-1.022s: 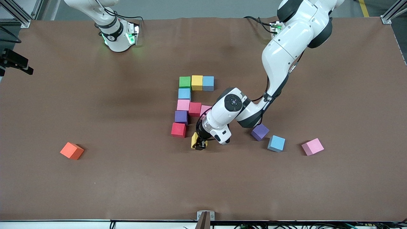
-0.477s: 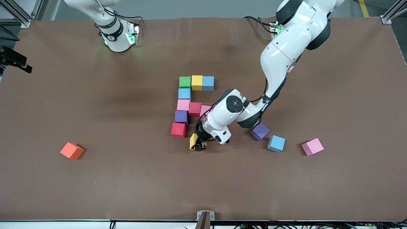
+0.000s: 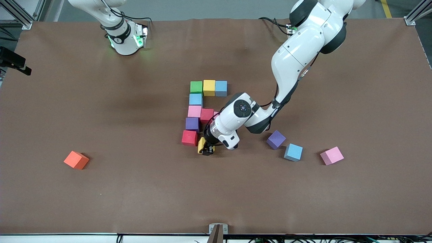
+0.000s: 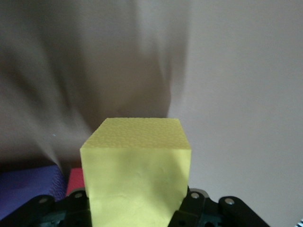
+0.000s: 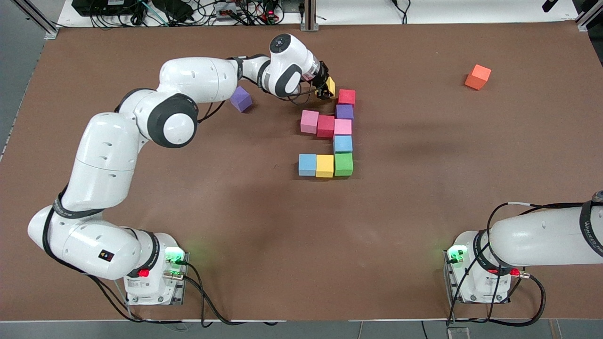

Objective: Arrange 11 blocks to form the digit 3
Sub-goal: 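Lower the yellow cube beside the red cube with the left gripper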

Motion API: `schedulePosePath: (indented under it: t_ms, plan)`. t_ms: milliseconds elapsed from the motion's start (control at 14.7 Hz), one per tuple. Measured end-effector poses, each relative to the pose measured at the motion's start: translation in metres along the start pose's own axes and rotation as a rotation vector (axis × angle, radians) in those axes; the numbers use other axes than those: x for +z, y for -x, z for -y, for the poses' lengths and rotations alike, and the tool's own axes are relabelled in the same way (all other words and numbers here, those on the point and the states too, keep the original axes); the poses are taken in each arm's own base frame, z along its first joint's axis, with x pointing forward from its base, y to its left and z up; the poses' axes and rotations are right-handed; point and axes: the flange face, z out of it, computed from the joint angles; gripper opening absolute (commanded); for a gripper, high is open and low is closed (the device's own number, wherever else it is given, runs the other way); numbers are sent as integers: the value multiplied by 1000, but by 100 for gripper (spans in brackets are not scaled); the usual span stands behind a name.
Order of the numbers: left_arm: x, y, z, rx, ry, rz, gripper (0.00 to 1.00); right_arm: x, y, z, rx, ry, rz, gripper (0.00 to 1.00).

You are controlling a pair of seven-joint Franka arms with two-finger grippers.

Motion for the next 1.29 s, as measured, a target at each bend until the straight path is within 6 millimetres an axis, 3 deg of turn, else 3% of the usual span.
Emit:
schedulePosePath:
  t_ms: [272, 1294]
  plan:
    - [2, -2, 1, -1, -18, -15, 2, 0, 1, -9, 17, -1, 0, 100]
    - [4, 4, 9, 13, -73, -54, 4, 0, 1, -7, 14, -1, 0, 100]
